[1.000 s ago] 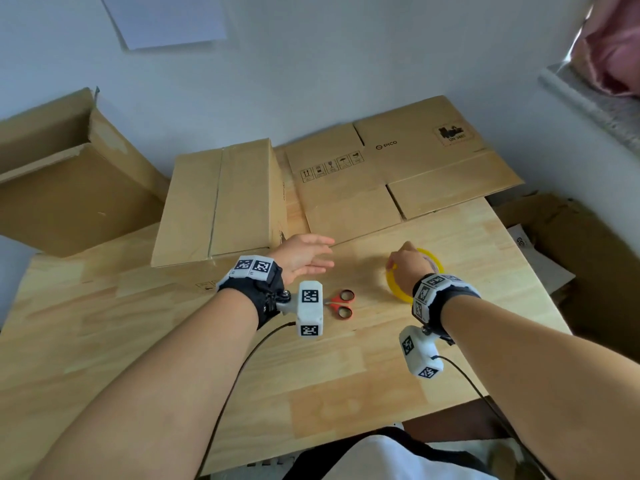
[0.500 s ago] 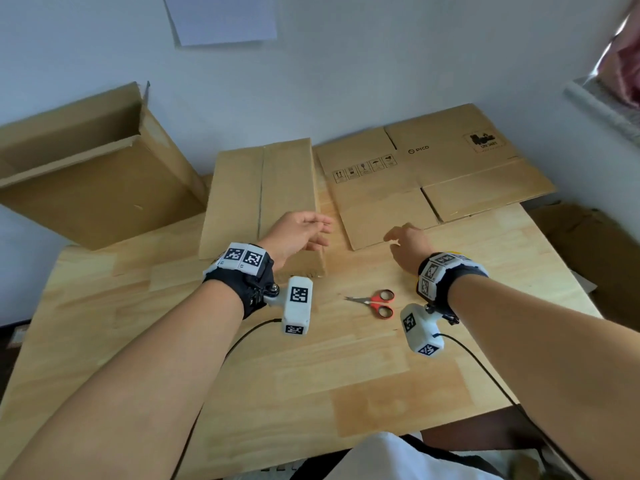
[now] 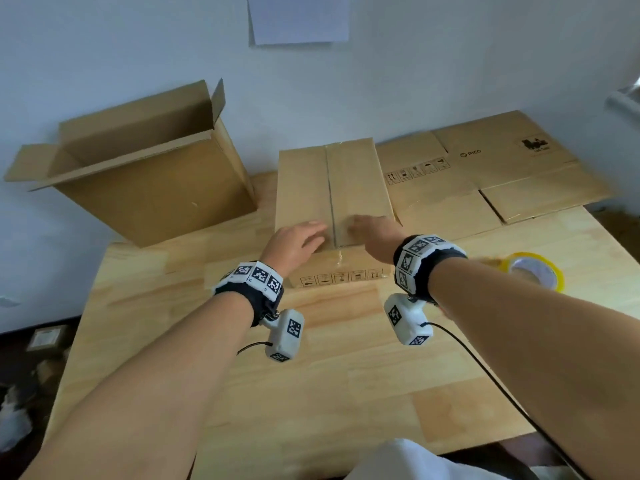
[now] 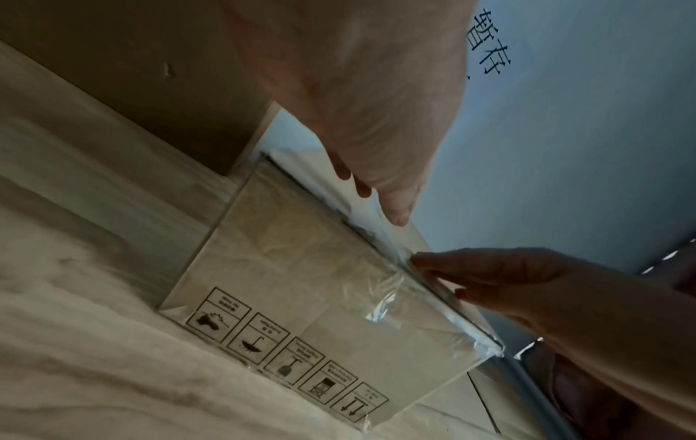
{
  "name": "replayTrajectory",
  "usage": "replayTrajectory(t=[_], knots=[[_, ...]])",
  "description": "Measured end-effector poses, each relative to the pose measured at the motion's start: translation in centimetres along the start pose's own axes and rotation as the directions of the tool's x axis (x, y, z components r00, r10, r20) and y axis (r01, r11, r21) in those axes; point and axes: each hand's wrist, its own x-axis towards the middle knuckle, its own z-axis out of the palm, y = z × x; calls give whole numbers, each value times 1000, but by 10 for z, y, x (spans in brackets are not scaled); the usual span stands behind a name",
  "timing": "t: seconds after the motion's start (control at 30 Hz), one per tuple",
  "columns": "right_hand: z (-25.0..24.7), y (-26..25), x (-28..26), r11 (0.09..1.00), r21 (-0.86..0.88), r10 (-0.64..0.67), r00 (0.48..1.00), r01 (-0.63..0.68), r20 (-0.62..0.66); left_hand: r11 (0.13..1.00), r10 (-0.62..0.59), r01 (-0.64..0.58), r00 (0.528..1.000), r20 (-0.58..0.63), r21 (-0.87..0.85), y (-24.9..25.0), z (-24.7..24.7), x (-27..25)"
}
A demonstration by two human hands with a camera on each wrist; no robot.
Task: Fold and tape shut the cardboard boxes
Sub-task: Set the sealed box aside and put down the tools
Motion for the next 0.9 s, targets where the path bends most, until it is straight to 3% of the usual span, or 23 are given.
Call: replayTrajectory(t=[0.2, 0.3, 0.4, 0.57, 0.67, 0.9], knots=[[-9, -12, 10, 962, -224, 179, 979, -154, 95, 988, 135, -138, 990, 51, 65, -5, 22, 16], [-16, -20, 12, 933, -328, 205, 966, -145, 156, 970, 212, -218, 975, 65, 105, -8, 32, 26], [-17, -22, 11, 930, -358, 153, 976, -89, 153, 936, 259, -281, 957, 127, 211, -15, 40, 32], [-16, -22, 5, 927, -365, 138, 982, -82, 129, 918, 250, -294, 950, 185, 267, -16, 42, 32], [-16, -21, 3, 935, -347, 131, 983, -81, 125, 890, 225, -313, 934, 278, 332, -12, 38, 31], [-6, -19, 2, 940, -321, 144, 987, -113, 75, 808, 313, -392, 918, 244, 439, -14, 42, 31]])
